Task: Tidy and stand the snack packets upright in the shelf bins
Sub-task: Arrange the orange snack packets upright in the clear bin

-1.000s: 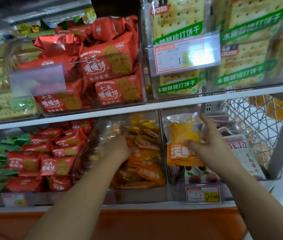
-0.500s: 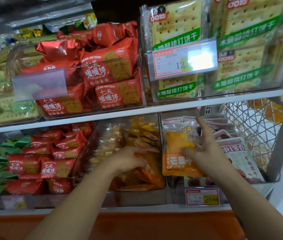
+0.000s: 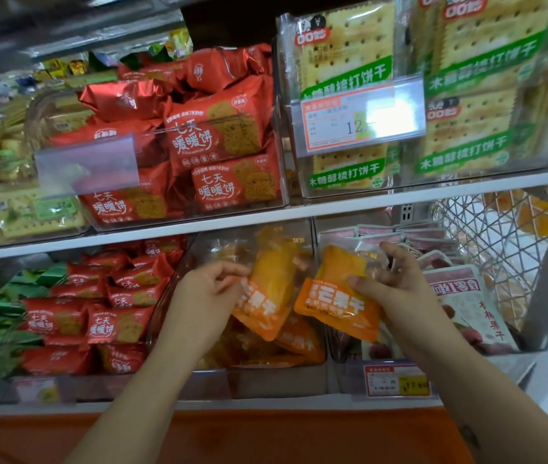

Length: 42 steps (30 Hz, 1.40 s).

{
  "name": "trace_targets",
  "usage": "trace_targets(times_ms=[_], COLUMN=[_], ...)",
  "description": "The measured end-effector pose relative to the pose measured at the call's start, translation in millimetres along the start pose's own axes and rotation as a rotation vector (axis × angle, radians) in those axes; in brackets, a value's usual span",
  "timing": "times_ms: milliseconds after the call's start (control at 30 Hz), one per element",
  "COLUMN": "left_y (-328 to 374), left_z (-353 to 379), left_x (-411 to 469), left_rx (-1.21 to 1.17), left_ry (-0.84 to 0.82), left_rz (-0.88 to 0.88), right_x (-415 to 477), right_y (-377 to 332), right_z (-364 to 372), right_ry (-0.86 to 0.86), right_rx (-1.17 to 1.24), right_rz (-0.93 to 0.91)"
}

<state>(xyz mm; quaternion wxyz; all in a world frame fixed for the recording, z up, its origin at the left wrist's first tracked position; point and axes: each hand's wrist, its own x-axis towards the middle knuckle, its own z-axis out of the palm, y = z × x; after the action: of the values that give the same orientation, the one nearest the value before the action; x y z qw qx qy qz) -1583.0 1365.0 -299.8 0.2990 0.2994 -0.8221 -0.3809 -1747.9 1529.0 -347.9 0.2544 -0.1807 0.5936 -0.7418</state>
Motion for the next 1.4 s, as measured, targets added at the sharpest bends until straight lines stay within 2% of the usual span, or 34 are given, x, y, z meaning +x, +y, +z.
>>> trace_targets(times_ms=[67,167,300,533,600,700,733,833,867,933,1100,1267,1333,1400], left_y=[1.5,4.5,12.2,22.5,16.0,0.1,-5.2,-14.5,-15.7,-17.0,-21.5,-25.0,-23.9,-21.2], left_z=[12.7,33.4,47.5,46.3,39.0,23.2,18.0,10.7,11.3,14.8,23.2,34.9,38.7,41.6], left_x=[-1.5,-4.4,-5.6,3.3,9.0,17.5,19.0,17.6,16.7,18.2,28.3,26.4,23.8,20.4], left_rx=[-0.161,-0.31,-0.322,-0.398,-0.271,0.187,0.336,0.647,0.705,0.744,0.735,0.55,0.444,0.17], left_ry=[-0.004,-0.137,-0.323,-0.465,-0.415,-0.286,-0.326,-0.673,-0.766,-0.826,-0.758,-0.637,-0.605,-0.587], left_rz=[-0.03,-0.079,-0.037,0.007,0.026,0.132,0.156,0.083,0.054,0.038,0.084,0.087,-0.013,-0.239], right_x=[-3.4,-7.0,-4.7,-5.9,-4.5,1.0,1.4,1.8,1.2,-0.1,0.0,4.0,5.3,6.2], right_y=[4.9,8.3,1.5,-15.3,-16.7,-13.4,-13.3,-13.4,-13.6,-14.2,-13.4,-10.4,-9.9,-8.7], right_z=[7.5,14.0,9.5,-5.1,-9.4,-18.4,-20.3,-21.2,-20.4,-18.1,-17.5,-21.7,-22.7,-23.3], right_ry=[-0.004,0.02,0.02,-0.131,-0.096,-0.005,0.012,0.032,0.031,0.024,0.007,-0.013,-0.015,-0.022], right_rx=[0.059,0.067,0.199,0.281,0.247,0.172,0.144,0.125,0.121,0.104,0.065,0.039,0.04,0.033], right_rz=[0.015,0.0,0.088,0.227,0.209,0.167,0.158,0.127,0.114,0.099,0.092,0.085,0.083,0.083])
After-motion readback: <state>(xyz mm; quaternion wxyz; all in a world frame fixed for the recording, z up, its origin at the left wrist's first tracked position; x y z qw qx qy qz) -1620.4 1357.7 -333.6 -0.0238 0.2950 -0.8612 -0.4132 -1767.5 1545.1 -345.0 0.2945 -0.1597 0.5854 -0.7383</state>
